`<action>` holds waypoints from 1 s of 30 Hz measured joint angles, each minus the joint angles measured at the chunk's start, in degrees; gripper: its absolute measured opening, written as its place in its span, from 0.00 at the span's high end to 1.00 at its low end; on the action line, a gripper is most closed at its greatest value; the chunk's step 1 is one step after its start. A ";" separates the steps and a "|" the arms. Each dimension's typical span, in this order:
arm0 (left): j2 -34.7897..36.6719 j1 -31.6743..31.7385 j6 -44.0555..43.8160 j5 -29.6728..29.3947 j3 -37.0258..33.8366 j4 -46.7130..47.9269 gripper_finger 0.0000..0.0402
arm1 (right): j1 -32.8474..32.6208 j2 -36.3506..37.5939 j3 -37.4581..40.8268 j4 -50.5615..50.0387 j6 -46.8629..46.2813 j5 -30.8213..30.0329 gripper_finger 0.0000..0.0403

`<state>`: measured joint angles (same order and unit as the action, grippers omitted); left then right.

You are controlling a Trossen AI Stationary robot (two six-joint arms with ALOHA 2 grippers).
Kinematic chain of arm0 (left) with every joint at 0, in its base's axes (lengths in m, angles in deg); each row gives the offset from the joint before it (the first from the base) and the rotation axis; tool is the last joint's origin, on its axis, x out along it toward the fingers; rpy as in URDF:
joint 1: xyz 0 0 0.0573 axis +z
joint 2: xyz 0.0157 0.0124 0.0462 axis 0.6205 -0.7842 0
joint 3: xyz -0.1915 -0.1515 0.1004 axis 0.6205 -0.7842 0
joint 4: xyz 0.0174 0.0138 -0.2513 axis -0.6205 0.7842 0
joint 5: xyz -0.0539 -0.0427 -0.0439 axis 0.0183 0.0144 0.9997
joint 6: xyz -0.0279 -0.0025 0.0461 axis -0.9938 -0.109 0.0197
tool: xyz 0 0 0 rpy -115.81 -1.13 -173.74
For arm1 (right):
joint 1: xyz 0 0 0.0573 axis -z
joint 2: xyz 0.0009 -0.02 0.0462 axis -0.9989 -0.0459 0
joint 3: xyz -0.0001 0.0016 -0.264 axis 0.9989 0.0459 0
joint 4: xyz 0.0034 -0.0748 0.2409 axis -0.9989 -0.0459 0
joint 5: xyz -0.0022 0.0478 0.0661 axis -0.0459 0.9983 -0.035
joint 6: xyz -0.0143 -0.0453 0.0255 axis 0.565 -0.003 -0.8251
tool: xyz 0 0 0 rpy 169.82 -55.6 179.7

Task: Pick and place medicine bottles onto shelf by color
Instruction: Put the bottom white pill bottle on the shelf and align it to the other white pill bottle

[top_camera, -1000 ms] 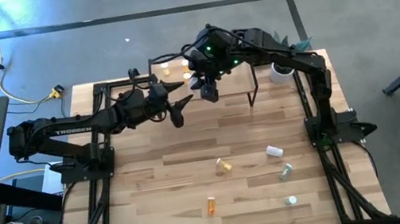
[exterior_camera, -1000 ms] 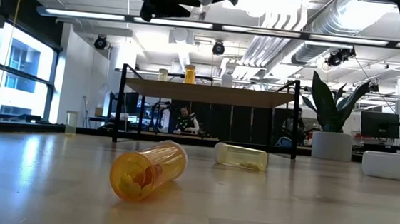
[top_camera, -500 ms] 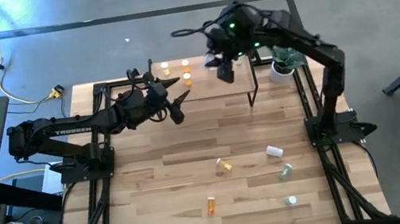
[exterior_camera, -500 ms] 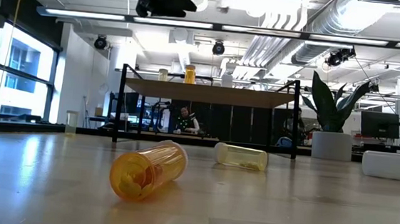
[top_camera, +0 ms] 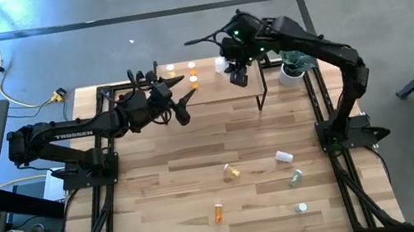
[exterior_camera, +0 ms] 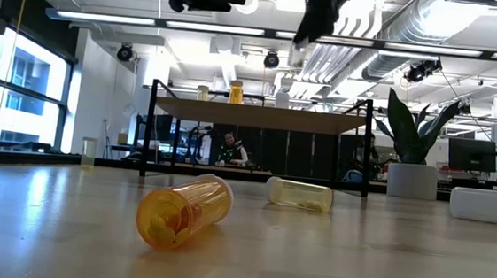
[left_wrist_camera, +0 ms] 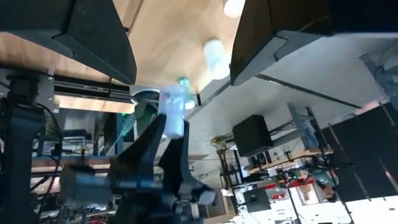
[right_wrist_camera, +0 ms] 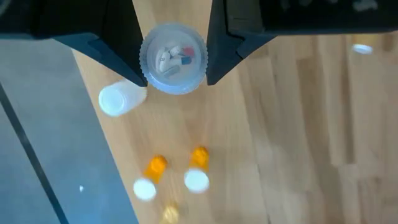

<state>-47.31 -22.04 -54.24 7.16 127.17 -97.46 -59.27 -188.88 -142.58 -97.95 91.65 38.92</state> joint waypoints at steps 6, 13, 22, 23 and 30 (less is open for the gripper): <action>0.00 0.66 -0.22 -2.24 0.00 1.58 0.38 | 0.17 -3.98 1.85 1.59 3.31 0.12 0.68; 0.00 0.66 -2.03 -7.84 0.00 6.83 0.38 | 0.17 -7.68 1.70 2.10 5.26 0.25 0.68; -0.02 0.64 -1.31 -10.26 0.02 7.98 0.38 | 0.36 -8.20 2.09 2.95 4.07 1.76 0.68; -0.01 0.66 -0.95 -10.87 0.02 7.97 0.38 | 0.41 -8.51 2.09 2.85 3.89 2.55 0.68; 0.42 0.70 0.44 -11.83 0.15 7.81 0.38 | 1.40 -9.81 2.17 2.95 2.49 2.80 0.68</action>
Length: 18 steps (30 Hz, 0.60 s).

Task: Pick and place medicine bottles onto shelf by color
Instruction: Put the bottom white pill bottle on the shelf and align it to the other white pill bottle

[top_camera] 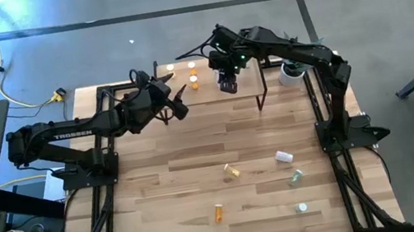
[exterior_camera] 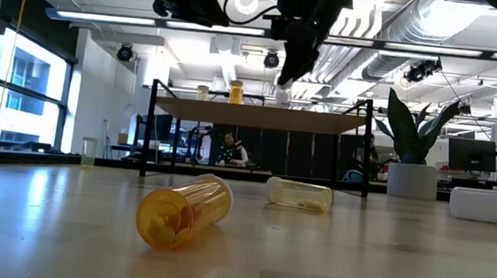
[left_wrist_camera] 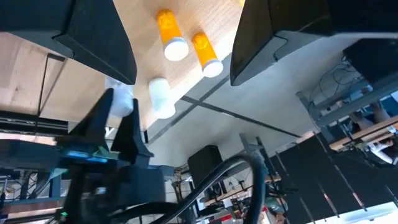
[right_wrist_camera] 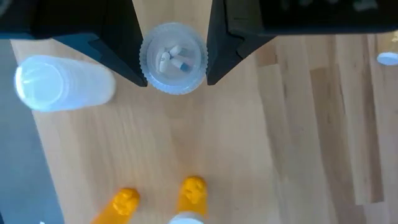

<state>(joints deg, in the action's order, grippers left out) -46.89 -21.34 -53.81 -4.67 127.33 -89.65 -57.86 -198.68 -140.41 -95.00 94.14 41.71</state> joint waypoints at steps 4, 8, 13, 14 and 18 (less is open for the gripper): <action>0.00 0.24 0.00 0.00 0.00 0.04 0.38 | 0.84 -0.94 -0.01 -0.57 -1.38 0.12 0.68; 0.00 0.26 0.01 -0.03 -0.01 0.20 0.38 | 1.33 -1.28 -0.01 -0.53 -1.36 2.13 0.68; 0.00 0.28 0.02 0.00 -0.02 0.30 0.38 | 1.26 -1.31 -0.01 0.35 -1.38 2.20 0.68; 0.00 0.28 0.02 0.00 -0.02 0.38 0.38 | 1.26 -1.31 -0.01 0.31 -1.36 2.20 0.68; 0.00 0.26 0.02 0.00 -0.04 0.39 0.38 | 1.36 -1.50 -0.01 0.59 -1.34 2.15 0.68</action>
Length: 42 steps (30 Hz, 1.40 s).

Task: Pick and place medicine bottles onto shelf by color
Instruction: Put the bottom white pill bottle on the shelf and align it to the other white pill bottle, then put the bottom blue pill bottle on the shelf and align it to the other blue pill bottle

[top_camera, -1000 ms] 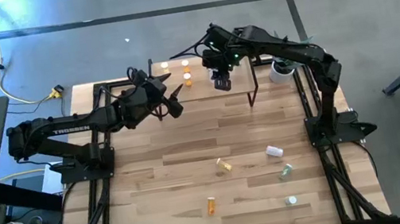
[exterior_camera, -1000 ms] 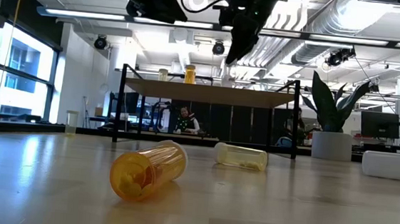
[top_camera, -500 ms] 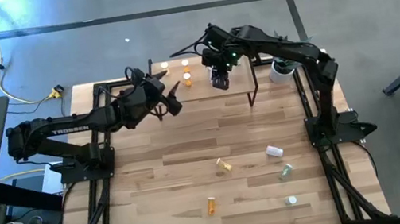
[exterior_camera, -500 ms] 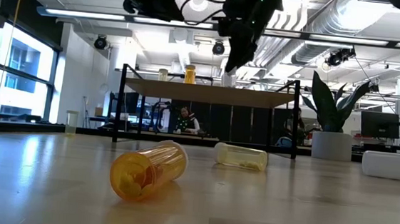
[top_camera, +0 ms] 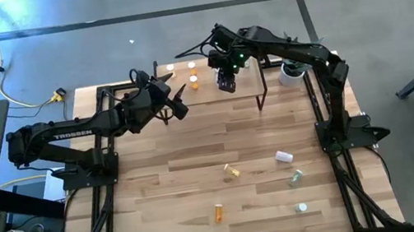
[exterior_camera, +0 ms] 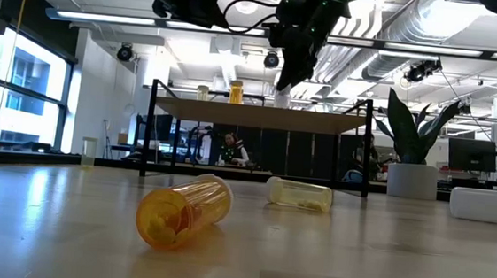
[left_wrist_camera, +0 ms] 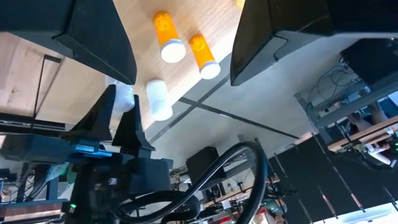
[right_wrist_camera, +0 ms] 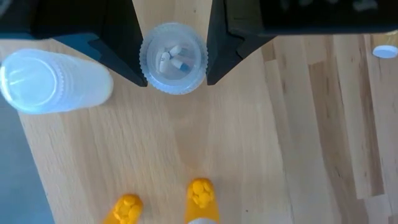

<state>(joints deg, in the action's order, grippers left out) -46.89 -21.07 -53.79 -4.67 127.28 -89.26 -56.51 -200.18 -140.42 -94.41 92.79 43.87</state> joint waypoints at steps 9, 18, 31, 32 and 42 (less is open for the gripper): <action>0.00 0.00 0.00 0.02 0.00 0.00 0.38 | 0.16 -0.14 0.00 0.21 0.26 -1.78 0.65; -0.02 0.00 0.00 0.02 -0.03 0.00 0.38 | 0.14 -0.14 0.00 0.47 -0.17 -2.62 0.56; 1.80 -0.20 -2.96 0.07 -0.11 2.95 0.38 | 0.38 -0.05 -5.04 -2.21 -3.64 -2.81 0.56; 2.26 -0.20 -3.87 0.07 -0.11 3.85 0.38 | 0.38 -0.03 -5.76 -2.39 -3.64 -2.80 0.56; 8.78 -1.64 -15.44 0.92 -0.11 15.46 0.38 | 0.35 -0.05 -11.62 -11.37 -4.06 -1.79 0.56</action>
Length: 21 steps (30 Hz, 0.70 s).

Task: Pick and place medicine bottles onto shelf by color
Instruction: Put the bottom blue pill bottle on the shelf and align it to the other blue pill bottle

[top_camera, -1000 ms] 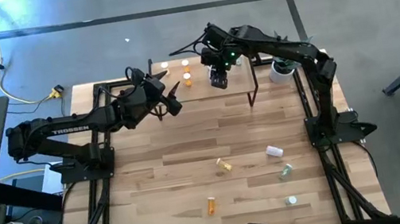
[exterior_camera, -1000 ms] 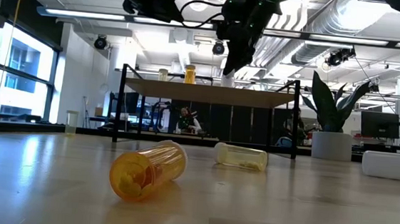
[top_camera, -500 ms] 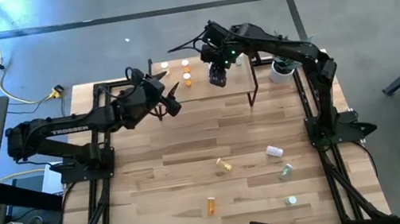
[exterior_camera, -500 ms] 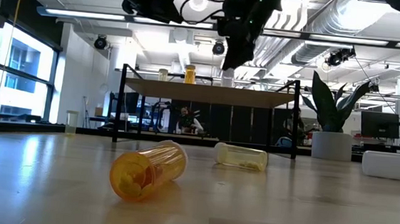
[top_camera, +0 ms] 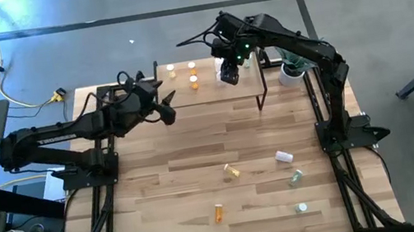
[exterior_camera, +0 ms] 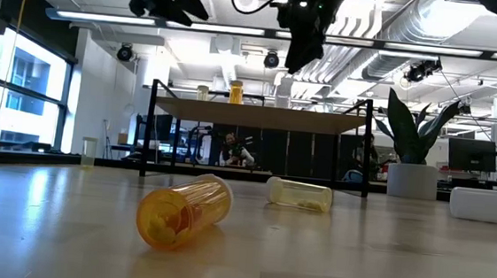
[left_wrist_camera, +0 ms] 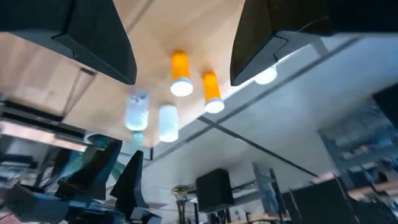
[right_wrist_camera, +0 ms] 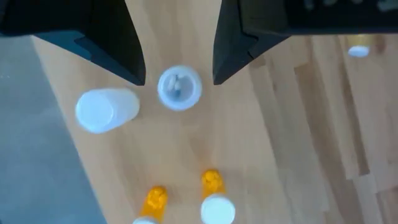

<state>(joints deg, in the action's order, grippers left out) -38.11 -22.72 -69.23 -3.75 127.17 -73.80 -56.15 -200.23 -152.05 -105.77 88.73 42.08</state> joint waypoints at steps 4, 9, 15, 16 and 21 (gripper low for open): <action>2.79 -0.41 -4.34 2.66 0.00 3.23 0.38 | -0.08 0.00 -0.49 -4.27 -0.04 5.49 0.56; 5.61 -0.43 -8.76 4.60 0.00 8.45 0.38 | -0.99 0.46 0.71 -10.60 1.68 15.29 0.56; 7.73 -0.43 -10.69 4.76 0.02 13.38 0.38 | -5.11 4.92 6.77 -11.70 -0.02 14.92 0.56; 7.86 -0.43 -10.73 4.77 0.02 13.77 0.38 | -5.92 6.02 8.27 -11.05 -0.45 14.87 0.56; 7.92 -0.43 -10.66 4.79 0.02 13.87 0.38 | -9.79 12.68 18.13 -4.76 -6.27 14.82 0.56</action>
<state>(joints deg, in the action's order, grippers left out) -30.19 -23.15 -79.89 1.04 127.20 -59.93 -65.94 -187.55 -133.92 -110.53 82.46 56.90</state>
